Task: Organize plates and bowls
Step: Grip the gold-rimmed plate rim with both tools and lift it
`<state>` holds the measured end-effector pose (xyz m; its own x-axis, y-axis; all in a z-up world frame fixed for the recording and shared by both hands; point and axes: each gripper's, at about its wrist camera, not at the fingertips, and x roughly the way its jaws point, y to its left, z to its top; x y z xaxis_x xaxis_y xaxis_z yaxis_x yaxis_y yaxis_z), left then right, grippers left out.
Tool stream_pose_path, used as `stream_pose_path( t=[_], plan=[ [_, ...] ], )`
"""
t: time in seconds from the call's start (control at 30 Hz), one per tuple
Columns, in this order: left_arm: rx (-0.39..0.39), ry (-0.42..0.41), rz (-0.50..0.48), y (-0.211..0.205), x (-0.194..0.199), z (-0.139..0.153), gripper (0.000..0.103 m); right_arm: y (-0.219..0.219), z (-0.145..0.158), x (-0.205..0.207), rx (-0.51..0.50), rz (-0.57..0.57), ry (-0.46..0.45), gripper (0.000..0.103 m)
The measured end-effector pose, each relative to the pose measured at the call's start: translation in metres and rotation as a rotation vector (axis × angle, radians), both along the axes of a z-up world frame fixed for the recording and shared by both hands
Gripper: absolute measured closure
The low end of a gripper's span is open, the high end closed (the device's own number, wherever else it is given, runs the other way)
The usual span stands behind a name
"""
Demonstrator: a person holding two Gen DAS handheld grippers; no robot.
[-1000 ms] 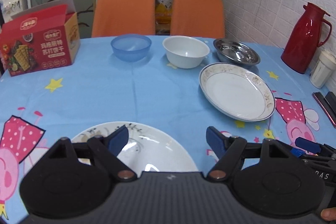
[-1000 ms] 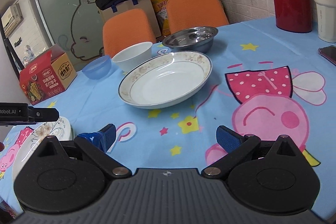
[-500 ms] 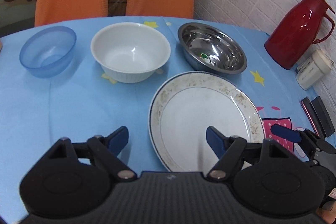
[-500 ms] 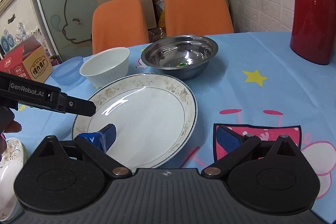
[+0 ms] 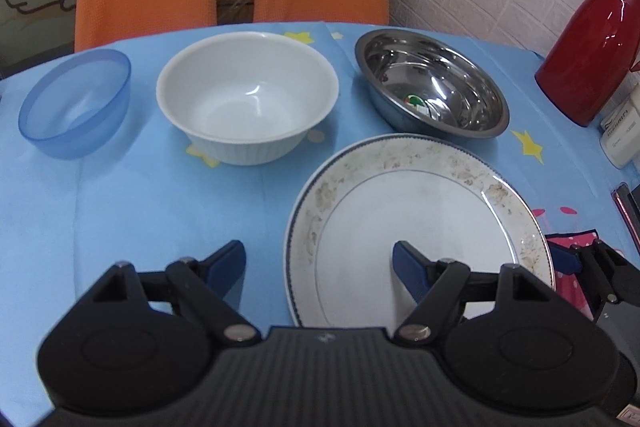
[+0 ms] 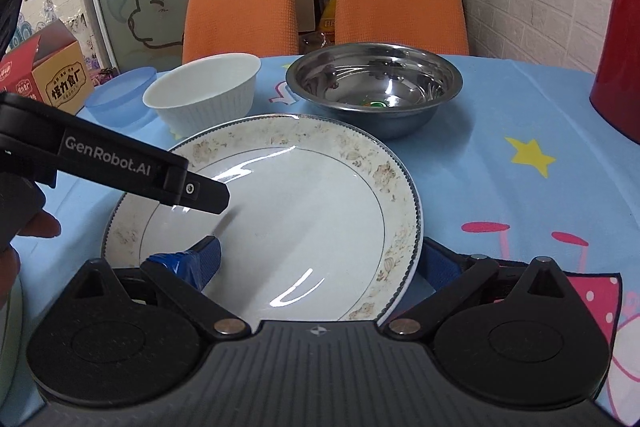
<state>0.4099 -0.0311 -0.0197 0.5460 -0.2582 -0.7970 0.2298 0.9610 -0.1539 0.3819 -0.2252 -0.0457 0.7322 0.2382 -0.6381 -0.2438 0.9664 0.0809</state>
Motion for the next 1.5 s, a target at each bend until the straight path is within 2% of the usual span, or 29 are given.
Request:
stream_pose_path(
  t=[0.37, 0.6, 0.73, 0.8, 0.93, 1.07, 1.5],
  plan=[
    [0.063, -0.046, -0.022, -0.010, -0.008, -0.003, 0.028, 0.005, -0.001, 0.001, 0.002, -0.026, -0.011, 0.012],
    [0.062, -0.034, -0.100, -0.022, -0.015, -0.002, 0.030, 0.013, -0.002, -0.001, 0.002, -0.049, -0.013, 0.011],
    [0.033, -0.014, -0.096, -0.017, -0.018, 0.001, 0.032, 0.015, 0.000, -0.008, 0.024, -0.088, -0.015, 0.011],
    [0.018, -0.008, -0.090, -0.014, -0.020, 0.002, 0.032, 0.011, 0.002, -0.012, 0.074, -0.089, -0.016, 0.011],
    [-0.004, -0.008, -0.086, -0.010, -0.027, 0.004, 0.032, 0.018, 0.007, -0.022, 0.031, -0.091, -0.054, 0.011],
    [0.002, -0.007, -0.085, -0.007, -0.031, 0.006, 0.032, 0.018, 0.007, -0.026, 0.057, -0.088, -0.047, 0.012],
    [-0.019, -0.055, -0.031, 0.028, -0.078, 0.046, 0.032, 0.039, 0.038, -0.065, 0.107, -0.065, -0.088, 0.012]
  ],
)
